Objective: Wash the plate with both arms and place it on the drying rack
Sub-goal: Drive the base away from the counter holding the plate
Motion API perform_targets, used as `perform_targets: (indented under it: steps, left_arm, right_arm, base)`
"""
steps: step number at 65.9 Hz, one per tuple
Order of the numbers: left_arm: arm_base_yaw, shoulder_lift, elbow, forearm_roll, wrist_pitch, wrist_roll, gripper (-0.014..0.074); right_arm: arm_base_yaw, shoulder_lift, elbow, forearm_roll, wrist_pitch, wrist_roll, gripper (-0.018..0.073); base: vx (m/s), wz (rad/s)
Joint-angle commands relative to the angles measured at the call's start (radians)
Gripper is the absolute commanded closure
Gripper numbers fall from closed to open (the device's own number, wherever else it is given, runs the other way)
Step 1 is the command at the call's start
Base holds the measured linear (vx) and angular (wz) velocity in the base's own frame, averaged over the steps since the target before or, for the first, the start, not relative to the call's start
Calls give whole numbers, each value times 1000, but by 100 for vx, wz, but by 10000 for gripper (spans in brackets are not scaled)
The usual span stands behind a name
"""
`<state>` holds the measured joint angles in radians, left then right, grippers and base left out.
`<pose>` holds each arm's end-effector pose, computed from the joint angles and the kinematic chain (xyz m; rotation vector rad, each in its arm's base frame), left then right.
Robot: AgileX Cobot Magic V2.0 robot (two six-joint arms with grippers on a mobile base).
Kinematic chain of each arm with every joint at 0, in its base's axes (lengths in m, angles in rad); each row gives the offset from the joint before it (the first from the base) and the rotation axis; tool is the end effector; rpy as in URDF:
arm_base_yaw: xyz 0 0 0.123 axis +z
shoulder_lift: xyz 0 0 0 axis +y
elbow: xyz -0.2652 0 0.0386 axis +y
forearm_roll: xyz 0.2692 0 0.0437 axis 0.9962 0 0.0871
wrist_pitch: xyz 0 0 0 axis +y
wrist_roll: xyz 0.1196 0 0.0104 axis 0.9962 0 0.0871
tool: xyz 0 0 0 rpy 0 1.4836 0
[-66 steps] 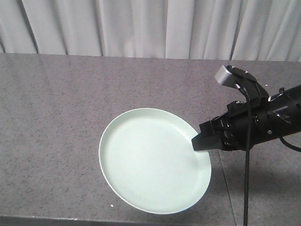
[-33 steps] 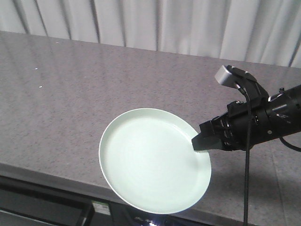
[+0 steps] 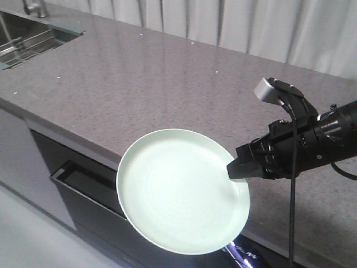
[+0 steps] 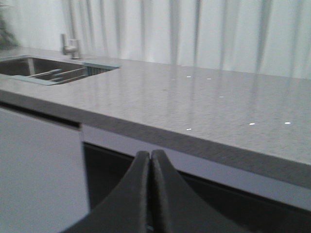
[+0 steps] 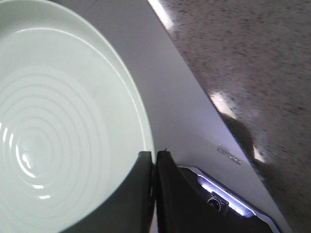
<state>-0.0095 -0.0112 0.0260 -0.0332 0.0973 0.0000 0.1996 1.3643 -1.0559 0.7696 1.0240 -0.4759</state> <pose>0.1242 -0.0016 0.1953 -0.0163 1.5957 -0.0357 0.2778 0.1290 0.2648 -0.4772 2.5470 0.9074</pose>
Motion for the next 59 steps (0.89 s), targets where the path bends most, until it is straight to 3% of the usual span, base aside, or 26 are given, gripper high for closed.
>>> perform_targets:
  steps: [1, 59]
  left_arm:
    - [-8, -15, -24, -2, -73, -12, 603]
    - [-8, -15, -24, -2, -73, -12, 603]
  right_arm:
    - [-3, -31, -24, 51, -15, -7, 568]
    - [-3, -31, -24, 51, -15, -7, 568]
  base:
    - [-8, 57]
    - [-6, 48]
